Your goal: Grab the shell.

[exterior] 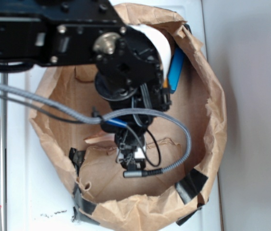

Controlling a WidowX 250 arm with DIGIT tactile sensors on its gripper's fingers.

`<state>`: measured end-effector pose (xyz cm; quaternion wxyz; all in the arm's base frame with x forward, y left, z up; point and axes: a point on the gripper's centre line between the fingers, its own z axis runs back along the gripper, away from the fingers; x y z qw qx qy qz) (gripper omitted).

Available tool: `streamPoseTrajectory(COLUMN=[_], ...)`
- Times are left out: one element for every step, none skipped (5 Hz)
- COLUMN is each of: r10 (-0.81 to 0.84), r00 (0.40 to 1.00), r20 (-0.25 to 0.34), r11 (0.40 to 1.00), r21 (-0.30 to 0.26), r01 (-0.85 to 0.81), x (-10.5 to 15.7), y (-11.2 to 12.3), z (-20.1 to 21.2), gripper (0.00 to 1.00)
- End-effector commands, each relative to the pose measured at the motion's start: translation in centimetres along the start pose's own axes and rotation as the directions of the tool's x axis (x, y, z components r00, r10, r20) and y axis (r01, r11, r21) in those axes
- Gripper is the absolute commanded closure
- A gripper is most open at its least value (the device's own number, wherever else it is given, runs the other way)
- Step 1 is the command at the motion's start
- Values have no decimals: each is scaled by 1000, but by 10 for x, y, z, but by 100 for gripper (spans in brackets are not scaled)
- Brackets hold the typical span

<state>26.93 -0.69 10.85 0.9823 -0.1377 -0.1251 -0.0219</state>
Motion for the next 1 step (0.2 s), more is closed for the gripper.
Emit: streamPoseTrajectory(r10=[52], r00=[995], r20=[86], r11=[981], r21=[180], r01=[-67], x=[17], y=[7], z=[24], gripper=[100])
